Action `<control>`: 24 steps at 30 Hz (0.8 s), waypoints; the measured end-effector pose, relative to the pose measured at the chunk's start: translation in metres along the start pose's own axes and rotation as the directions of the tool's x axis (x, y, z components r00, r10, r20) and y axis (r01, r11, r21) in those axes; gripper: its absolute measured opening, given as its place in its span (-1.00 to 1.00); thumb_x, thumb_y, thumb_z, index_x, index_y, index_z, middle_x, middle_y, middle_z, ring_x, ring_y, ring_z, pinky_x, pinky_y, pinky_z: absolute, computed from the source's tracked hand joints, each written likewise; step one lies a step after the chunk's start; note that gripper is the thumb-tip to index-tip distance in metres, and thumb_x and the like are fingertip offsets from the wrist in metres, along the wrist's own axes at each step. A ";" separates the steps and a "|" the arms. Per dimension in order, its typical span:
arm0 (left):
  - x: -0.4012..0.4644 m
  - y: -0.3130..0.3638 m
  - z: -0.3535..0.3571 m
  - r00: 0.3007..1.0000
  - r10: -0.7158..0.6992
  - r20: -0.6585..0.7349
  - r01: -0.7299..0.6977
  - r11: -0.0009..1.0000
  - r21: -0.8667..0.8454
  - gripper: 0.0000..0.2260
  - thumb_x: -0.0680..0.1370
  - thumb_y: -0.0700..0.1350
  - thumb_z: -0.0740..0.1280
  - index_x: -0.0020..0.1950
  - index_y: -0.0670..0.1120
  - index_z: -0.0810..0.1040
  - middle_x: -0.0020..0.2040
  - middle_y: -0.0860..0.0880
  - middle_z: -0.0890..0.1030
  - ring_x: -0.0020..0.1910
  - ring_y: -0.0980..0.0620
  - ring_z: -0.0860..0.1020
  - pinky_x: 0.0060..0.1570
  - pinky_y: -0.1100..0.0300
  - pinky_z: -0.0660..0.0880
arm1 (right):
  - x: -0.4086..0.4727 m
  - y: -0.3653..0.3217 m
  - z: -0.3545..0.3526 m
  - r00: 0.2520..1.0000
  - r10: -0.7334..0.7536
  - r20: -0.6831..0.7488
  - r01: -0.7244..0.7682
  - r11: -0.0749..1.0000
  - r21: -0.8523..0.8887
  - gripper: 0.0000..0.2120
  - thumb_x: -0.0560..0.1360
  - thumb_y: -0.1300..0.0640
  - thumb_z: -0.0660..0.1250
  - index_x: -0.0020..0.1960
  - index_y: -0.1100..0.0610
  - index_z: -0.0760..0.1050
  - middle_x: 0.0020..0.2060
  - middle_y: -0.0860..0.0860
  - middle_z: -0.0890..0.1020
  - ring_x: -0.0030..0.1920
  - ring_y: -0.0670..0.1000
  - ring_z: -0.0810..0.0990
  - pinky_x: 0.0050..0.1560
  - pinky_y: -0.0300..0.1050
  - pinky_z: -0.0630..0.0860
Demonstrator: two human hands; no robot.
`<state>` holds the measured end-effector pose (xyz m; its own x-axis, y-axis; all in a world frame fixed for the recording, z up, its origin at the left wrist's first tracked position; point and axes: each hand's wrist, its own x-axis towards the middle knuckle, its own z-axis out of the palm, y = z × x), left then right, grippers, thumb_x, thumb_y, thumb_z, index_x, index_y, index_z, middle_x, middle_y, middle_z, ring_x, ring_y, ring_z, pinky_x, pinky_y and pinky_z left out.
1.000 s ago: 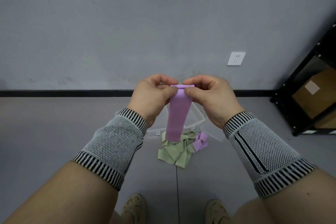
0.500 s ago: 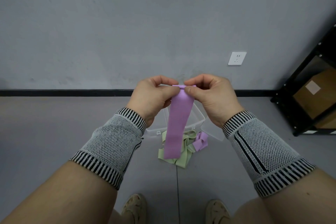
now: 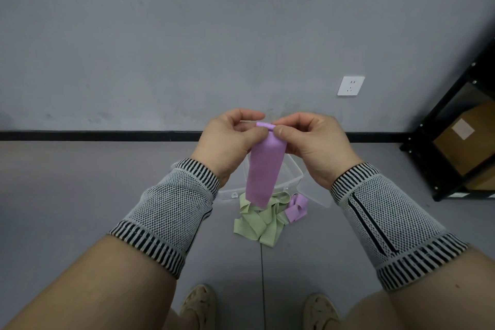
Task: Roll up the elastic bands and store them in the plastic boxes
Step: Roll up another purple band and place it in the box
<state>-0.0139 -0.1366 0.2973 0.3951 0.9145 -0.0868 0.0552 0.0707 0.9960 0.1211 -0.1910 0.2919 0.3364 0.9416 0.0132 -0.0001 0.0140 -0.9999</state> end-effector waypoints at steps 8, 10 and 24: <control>-0.001 0.000 0.001 1.000 -0.014 0.021 0.012 0.995 0.098 -0.83 0.55 -0.27 0.27 0.05 -0.17 0.63 -0.18 0.03 0.64 -0.36 0.32 0.53 -0.44 0.51 0.34 | 0.002 0.000 0.001 0.997 0.048 -0.065 -0.037 0.985 0.170 -0.86 0.45 0.42 0.32 -0.22 0.23 0.54 -0.27 0.13 0.60 -0.27 0.00 0.58 -0.27 -0.24 0.55; -0.001 0.000 0.002 1.000 -0.012 -0.002 0.012 0.997 0.080 -0.86 0.52 -0.28 0.31 0.03 -0.19 0.63 -0.22 0.01 0.62 -0.42 0.32 0.51 -0.46 0.49 0.33 | 0.003 0.000 0.001 0.996 0.049 -0.081 -0.035 0.985 0.169 -0.86 0.45 0.41 0.33 -0.22 0.23 0.55 -0.25 0.13 0.61 -0.26 0.00 0.59 -0.26 -0.23 0.55; -0.006 0.006 0.000 1.000 -0.016 0.024 0.015 1.000 0.024 -0.86 0.49 -0.35 0.32 -0.17 -0.15 0.59 -0.32 0.00 0.60 -0.46 0.26 0.53 -0.50 0.49 0.32 | 0.003 0.003 0.003 0.996 0.038 -0.081 -0.024 0.986 0.167 -0.83 0.41 0.45 0.35 -0.23 0.22 0.55 -0.25 0.15 0.60 -0.21 0.08 0.58 -0.18 -0.14 0.57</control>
<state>-0.0159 -0.1413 0.3040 0.4158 0.9036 -0.1028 0.0829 0.0750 0.9937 0.1194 -0.1874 0.2890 0.4113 0.9111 -0.0255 -0.1651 0.0470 -0.9851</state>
